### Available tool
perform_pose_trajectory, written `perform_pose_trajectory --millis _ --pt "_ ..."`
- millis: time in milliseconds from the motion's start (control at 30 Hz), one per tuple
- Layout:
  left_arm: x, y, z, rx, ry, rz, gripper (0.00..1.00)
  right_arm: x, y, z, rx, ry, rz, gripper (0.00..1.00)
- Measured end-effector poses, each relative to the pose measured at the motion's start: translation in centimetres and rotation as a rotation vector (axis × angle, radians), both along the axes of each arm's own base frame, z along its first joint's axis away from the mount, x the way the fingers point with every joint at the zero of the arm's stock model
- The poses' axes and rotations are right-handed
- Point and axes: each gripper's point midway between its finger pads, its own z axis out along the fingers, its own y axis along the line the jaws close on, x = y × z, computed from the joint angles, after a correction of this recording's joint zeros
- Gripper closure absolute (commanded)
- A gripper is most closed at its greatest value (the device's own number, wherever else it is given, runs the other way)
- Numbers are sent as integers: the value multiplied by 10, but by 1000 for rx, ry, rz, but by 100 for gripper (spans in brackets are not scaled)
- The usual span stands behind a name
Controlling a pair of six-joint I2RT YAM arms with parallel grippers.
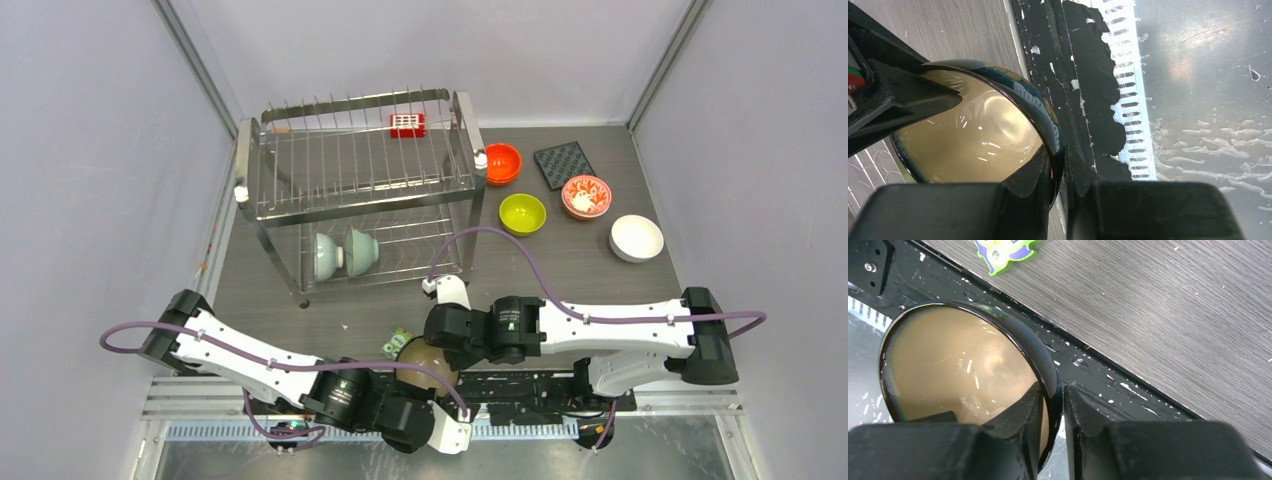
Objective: Unload the bowls from the dish rack
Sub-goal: Place the bowl at the center of the board.
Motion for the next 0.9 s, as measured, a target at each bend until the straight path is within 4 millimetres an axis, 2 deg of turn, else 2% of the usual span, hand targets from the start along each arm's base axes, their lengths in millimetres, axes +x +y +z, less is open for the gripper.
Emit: perform_pose_trajectory --millis 133,200,267,400,467,667,900 --pt "0 -2 2 -14 3 4 99 2 1 1 -12 -23 -3 89" --pt "0 -2 4 -22 5 6 94 3 1 -1 -22 -28 -4 96" --pt "0 -2 4 -24 6 8 81 3 1 0 -23 -31 -2 99" --pt "4 -3 8 -42 -6 31 48 4 0 1 -30 -44 -1 99" --pt "7 -3 12 -63 -11 51 40 4 -5 0 -50 -47 -2 99" --pt "17 -3 26 -132 -14 143 30 10 -13 -1 -83 -76 -20 99" --pt "39 6 69 -344 35 341 17 24 -21 3 -69 -147 -89 99"
